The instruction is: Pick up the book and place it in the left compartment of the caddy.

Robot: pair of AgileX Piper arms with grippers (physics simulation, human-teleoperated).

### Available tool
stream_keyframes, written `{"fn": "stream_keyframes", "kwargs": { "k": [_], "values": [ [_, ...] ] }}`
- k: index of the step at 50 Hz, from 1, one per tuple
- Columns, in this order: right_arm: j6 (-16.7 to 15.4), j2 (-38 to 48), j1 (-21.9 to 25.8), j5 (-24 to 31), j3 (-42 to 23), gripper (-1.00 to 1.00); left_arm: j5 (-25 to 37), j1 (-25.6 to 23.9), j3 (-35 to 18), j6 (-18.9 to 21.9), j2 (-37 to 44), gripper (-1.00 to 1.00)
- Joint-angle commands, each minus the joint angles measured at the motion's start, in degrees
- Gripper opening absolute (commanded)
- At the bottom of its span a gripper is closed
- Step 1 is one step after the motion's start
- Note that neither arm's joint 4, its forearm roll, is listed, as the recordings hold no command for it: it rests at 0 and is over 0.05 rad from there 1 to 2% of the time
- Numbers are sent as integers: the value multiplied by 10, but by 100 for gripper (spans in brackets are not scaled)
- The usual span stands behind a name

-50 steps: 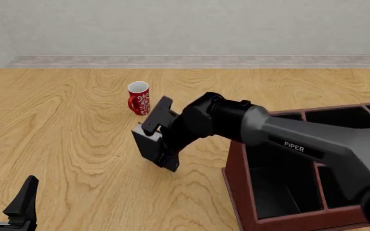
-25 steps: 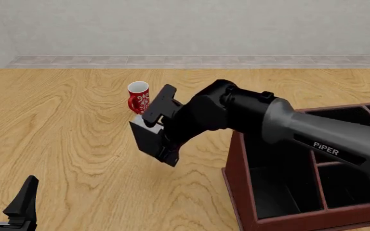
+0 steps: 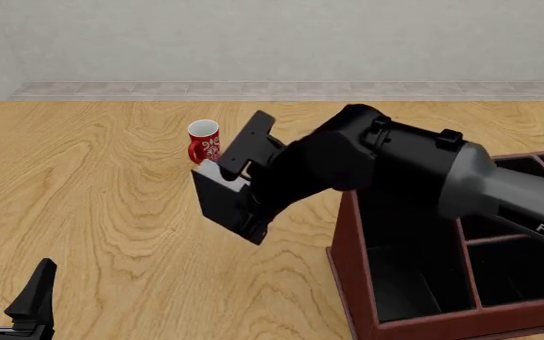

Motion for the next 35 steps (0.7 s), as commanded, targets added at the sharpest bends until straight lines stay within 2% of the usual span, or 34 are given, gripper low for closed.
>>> {"fn": "stream_keyframes", "kwargs": {
  "k": [1, 3, 17, 21, 35],
  "values": [
    [25, -34, 4, 1, 15, -100, 0, 0, 0, 0, 0, 100],
    [38, -43, 11, 3, 18, -100, 0, 0, 0, 0, 0, 100],
    [67, -76, 18, 22, 21, -100, 0, 0, 0, 0, 0, 100],
    [91, -90, 27, 28, 22, -100, 0, 0, 0, 0, 0, 100],
    [115, -131, 34, 46, 34, -100, 0, 0, 0, 0, 0, 100]
  ]
}}
